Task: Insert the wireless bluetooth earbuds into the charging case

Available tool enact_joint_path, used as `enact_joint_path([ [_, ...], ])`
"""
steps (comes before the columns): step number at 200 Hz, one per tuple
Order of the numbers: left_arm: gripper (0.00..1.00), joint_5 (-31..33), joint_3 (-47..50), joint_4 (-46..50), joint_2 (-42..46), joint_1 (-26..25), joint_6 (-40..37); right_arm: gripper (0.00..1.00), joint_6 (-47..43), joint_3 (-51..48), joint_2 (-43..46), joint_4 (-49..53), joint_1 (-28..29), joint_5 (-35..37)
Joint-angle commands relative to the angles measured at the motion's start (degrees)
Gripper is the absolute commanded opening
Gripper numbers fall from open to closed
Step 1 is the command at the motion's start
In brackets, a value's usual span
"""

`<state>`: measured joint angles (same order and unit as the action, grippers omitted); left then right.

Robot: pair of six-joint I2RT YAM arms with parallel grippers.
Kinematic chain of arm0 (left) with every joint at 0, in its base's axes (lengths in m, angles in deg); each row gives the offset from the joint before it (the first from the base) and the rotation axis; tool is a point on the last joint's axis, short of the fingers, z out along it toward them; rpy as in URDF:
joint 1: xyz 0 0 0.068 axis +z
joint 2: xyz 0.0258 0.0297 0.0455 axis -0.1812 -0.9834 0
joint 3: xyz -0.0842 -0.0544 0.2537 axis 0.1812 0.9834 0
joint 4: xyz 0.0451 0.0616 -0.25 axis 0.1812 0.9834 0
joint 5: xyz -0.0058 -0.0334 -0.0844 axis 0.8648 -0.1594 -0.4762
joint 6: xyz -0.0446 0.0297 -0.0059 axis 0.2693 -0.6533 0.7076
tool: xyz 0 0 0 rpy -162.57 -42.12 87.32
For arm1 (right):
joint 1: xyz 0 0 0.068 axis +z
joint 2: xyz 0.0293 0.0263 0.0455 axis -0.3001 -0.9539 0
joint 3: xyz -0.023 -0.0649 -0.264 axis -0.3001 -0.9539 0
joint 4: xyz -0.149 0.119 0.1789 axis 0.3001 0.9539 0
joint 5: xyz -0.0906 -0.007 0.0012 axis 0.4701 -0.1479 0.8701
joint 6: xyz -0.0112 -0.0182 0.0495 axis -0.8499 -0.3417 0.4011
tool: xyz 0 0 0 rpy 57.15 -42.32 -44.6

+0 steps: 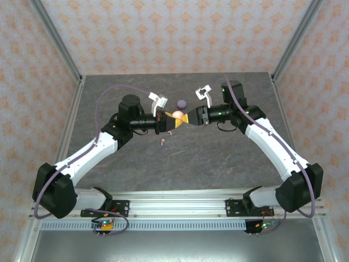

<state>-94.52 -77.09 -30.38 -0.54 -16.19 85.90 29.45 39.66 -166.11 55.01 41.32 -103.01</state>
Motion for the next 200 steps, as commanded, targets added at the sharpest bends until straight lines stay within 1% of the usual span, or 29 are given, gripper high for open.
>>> enact_joint_path([
  [1, 0.15, -3.25, -0.98, 2.45, 1.67, -0.24, -4.41, 0.46, -3.41, 2.62, 0.84, 3.49, 0.41, -0.89],
  [33, 0.15, -5.14, -1.77, 4.21, 1.57, -0.96, -6.37, 0.46, -4.49, 4.12, -0.47, 5.06, 0.51, -1.52],
  [53, 0.15, -4.85, -2.27, 5.76, 1.56, -1.7, -7.82, 0.46, -4.82, 4.71, -1.26, 5.58, 0.78, -1.8],
  [71, 0.15, -2.96, -2.87, 7.07, 1.53, -2.37, -8.6, 0.46, -5.63, 5.39, -1.79, 6.78, 1.47, -1.13],
  [91, 0.12, 3.09, -3.18, 8.07, 1.87, -3.28, -8.67, 0.46, -6.35, 5.93, -2.26, 8.1, 1.92, -0.38],
  [106, 0.1, 5.5, -1.79, 6.23, 2.49, -3.73, -9.28, 0.47, -6.63, 5.86, -2.13, 8.44, 2.03, -0.21],
  [135, 0.08, 7.03, 1.32, 0.24, 4.05, -4.3, -9.99, 0.47, -7.62, 5.61, -1.98, 9.94, 2.02, 1.08],
  [157, 0.07, 8.73, 4.34, -4.35, 6.24, -5.26, -12.08, 0.48, -7.7, 5.17, -2.05, 10.15, 2.02, 2.01],
  [174, 0.06, 9.76, 5.6, -5.24, 7.4, -6.04, -14.21, 0.48, -7.45, 5.11, -2.21, 9.98, 2.0, 2.79],
  [200, 0.05, 10.62, 6.39, -6.02, 8.05, -6.5, -15.47, 0.48, -6.9, 5.12, -2.33, 9.29, 2.05, 3.21],
])
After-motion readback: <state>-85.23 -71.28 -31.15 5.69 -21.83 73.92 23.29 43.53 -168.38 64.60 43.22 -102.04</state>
